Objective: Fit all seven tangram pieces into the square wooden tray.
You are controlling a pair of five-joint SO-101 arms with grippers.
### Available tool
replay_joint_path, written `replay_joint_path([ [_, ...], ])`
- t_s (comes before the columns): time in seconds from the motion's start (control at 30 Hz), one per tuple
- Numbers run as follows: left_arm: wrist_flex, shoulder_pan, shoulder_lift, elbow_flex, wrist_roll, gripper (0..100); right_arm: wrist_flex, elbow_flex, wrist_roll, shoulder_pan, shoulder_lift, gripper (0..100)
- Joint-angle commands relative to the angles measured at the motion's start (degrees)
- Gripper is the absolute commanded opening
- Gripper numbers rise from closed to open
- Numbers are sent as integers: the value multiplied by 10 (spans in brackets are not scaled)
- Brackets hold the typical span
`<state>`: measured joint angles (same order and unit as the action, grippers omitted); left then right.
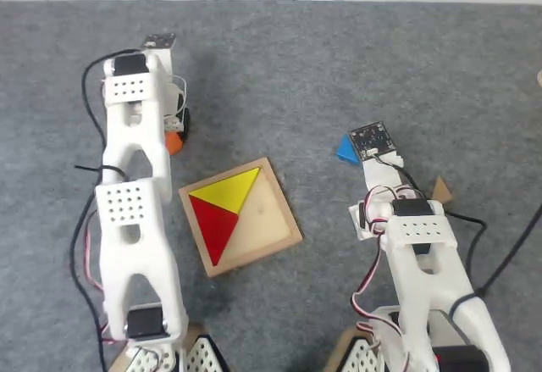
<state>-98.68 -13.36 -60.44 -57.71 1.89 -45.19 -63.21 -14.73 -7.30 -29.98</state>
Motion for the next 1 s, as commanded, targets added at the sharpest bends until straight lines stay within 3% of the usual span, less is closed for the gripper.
replay_joint_path([
  [0.0,-20,31,152,111,-3,11,12,5,5,-4,-2,73],
  [0.2,-7,91,349,272,-19,12,12,5,5,-4,-3,73],
  [0.33,45,73,378,303,-33,58,11,5,5,-4,-1,73],
  [0.47,89,20,310,299,-34,194,10,5,5,-4,0,73],
  [0.67,104,-15,169,217,-55,196,11,5,5,-4,0,73],
  [0.97,38,-18,12,56,-55,194,11,5,5,-4,0,73],
])
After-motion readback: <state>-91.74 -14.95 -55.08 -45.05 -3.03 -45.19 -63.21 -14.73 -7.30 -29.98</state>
